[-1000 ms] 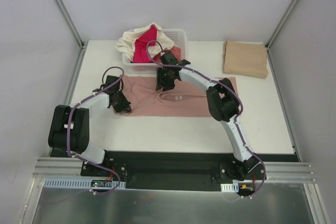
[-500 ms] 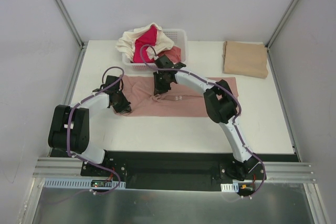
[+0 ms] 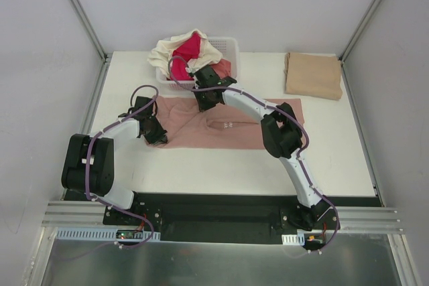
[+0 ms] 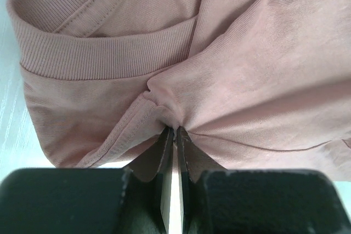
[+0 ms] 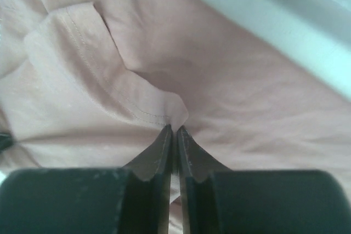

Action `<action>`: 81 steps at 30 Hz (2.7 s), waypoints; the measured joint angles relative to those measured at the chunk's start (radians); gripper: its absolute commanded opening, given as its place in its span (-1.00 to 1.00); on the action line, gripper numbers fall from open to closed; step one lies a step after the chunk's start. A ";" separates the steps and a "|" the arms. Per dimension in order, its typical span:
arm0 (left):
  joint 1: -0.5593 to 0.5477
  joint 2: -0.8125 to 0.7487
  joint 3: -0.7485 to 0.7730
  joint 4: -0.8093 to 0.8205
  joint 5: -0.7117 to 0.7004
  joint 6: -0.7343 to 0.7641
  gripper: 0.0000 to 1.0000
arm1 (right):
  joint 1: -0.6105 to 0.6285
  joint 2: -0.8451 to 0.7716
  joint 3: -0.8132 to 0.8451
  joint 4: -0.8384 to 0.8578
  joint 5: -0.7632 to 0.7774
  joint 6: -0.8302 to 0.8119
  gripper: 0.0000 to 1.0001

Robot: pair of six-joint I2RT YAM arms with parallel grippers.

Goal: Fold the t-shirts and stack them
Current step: Fold the tshirt

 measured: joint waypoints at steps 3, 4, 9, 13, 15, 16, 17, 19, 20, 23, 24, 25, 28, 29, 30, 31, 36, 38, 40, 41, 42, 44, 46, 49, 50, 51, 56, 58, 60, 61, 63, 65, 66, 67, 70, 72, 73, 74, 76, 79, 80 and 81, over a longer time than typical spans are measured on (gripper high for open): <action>0.000 0.002 0.000 0.002 0.001 0.000 -0.93 | 0.009 0.000 0.000 0.014 0.034 -0.107 -0.52; 0.000 0.002 0.000 0.003 0.001 0.000 -0.93 | 0.013 0.000 0.000 0.017 0.046 -0.140 -0.34; 0.000 0.005 0.000 0.006 0.002 0.000 -0.93 | 0.025 0.000 0.001 0.024 0.131 -0.246 0.07; 0.000 0.005 0.000 0.006 0.005 0.000 -0.90 | 0.026 0.000 0.007 0.023 0.238 -0.280 0.36; 0.000 0.005 0.000 0.006 0.012 0.001 -0.78 | 0.024 0.000 0.020 0.022 0.293 -0.288 0.56; 0.000 0.005 0.000 0.006 0.017 0.002 -0.74 | 0.023 0.000 0.028 0.022 0.318 -0.292 0.63; 0.000 0.004 0.000 0.006 0.022 0.004 -0.67 | 0.022 -0.003 0.033 0.023 0.330 -0.289 0.73; 0.000 -0.002 0.003 0.003 0.035 0.008 -0.36 | 0.019 -0.023 0.028 0.018 0.338 -0.285 0.93; 0.000 -0.009 0.008 -0.004 0.047 0.011 -0.26 | 0.019 -0.046 0.013 0.017 0.333 -0.277 0.93; 0.000 -0.048 0.041 -0.014 0.080 0.022 0.06 | 0.019 -0.164 -0.085 0.024 0.304 -0.247 0.93; 0.000 -0.062 0.060 -0.014 0.093 0.025 0.08 | 0.019 -0.223 -0.137 0.027 0.290 -0.229 0.93; 0.000 -0.076 0.083 -0.015 0.103 0.026 0.09 | 0.018 -0.282 -0.183 0.024 0.275 -0.210 0.93; 0.000 -0.089 0.168 -0.014 0.131 0.026 0.13 | 0.011 -0.463 -0.326 0.053 0.214 -0.146 0.93; 0.000 -0.083 0.199 -0.010 0.137 0.027 0.12 | 0.006 -0.517 -0.369 0.063 0.190 -0.123 0.93; 0.000 -0.071 0.233 -0.006 0.150 0.027 0.11 | -0.002 -0.565 -0.411 0.076 0.163 -0.100 0.93; -0.001 -0.053 0.269 -0.003 0.163 0.028 0.11 | -0.011 -0.604 -0.450 0.085 0.138 -0.076 0.93; -0.014 0.117 0.416 0.018 0.214 0.032 0.13 | -0.091 -0.698 -0.635 0.122 0.025 0.015 0.93; -0.030 0.198 0.457 0.019 0.226 0.034 0.12 | -0.145 -0.702 -0.704 0.122 -0.012 0.040 0.93; -0.047 0.270 0.483 0.021 0.233 0.033 0.10 | -0.210 -0.702 -0.758 0.119 -0.046 0.055 0.93; -0.053 0.303 0.488 0.021 0.234 0.033 0.10 | -0.245 -0.699 -0.773 0.117 -0.061 0.057 0.93; -0.056 0.325 0.490 0.021 0.234 0.033 0.10 | -0.281 -0.695 -0.779 0.116 -0.074 0.058 0.93; -0.064 0.376 0.491 0.019 0.227 0.033 0.08 | -0.348 -0.676 -0.776 0.124 -0.094 0.058 0.93; -0.066 0.414 0.490 0.016 0.214 0.032 0.09 | -0.407 -0.628 -0.743 0.121 -0.111 0.058 0.93; -0.058 0.430 0.491 0.019 0.204 0.018 0.09 | -0.462 -0.522 -0.674 0.118 -0.124 0.053 0.93; -0.053 0.431 0.491 0.019 0.204 0.018 0.11 | -0.473 -0.488 -0.661 0.119 -0.129 0.053 0.93; -0.052 0.432 0.491 0.020 0.204 0.015 0.13 | -0.478 -0.462 -0.659 0.119 -0.136 0.052 0.93; -0.045 0.430 0.479 0.026 0.200 -0.008 0.25 | -0.470 -0.410 -0.713 0.107 -0.177 0.056 0.93; -0.042 0.421 0.465 0.038 0.199 -0.016 0.27 | -0.465 -0.440 -0.758 0.145 -0.195 0.068 0.93; -0.041 0.409 0.452 0.048 0.190 -0.024 0.26 | -0.449 -0.494 -0.842 0.183 -0.208 0.084 0.93; -0.041 0.404 0.446 0.050 0.181 -0.027 0.25 | -0.431 -0.531 -0.890 0.200 -0.213 0.092 0.93; -0.044 0.397 0.437 0.052 0.170 -0.031 0.24 | -0.373 -0.594 -0.972 0.207 -0.215 0.110 0.93; -0.053 0.396 0.436 0.053 0.158 -0.034 0.25 | -0.270 -0.659 -1.047 0.200 -0.219 0.130 0.93; -0.056 0.396 0.436 0.053 0.152 -0.034 0.25 | -0.209 -0.683 -1.073 0.190 -0.224 0.142 0.93; -0.062 0.395 0.437 0.053 0.144 -0.034 0.25 | -0.148 -0.701 -1.092 0.180 -0.233 0.155 0.93; -0.082 0.399 0.456 0.044 0.122 -0.034 0.25 | 0.019 -0.728 -1.117 0.148 -0.281 0.188 0.93; -0.096 0.415 0.484 0.035 0.118 -0.033 0.25 | 0.105 -0.733 -1.110 0.122 -0.315 0.198 0.93; -0.102 0.424 0.497 0.034 0.118 -0.033 0.27 | 0.137 -0.737 -1.099 0.105 -0.325 0.198 0.93; -0.108 0.430 0.507 0.035 0.118 -0.033 0.32 | 0.162 -0.744 -1.086 0.085 -0.327 0.198 0.93; -0.116 0.430 0.511 0.035 0.108 -0.031 0.45 | 0.183 -0.777 -1.059 0.052 -0.320 0.196 0.93; -0.123 0.410 0.504 0.035 0.090 -0.026 0.66 | 0.171 -0.862 -1.024 0.008 -0.258 0.192 0.93; -0.127 0.387 0.486 0.034 0.075 -0.025 0.81 | 0.161 -0.890 -1.011 0.000 -0.238 0.188 0.93; -0.128 0.356 0.464 0.030 0.066 -0.023 0.86 | 0.147 -0.912 -0.997 -0.007 -0.220 0.185 0.93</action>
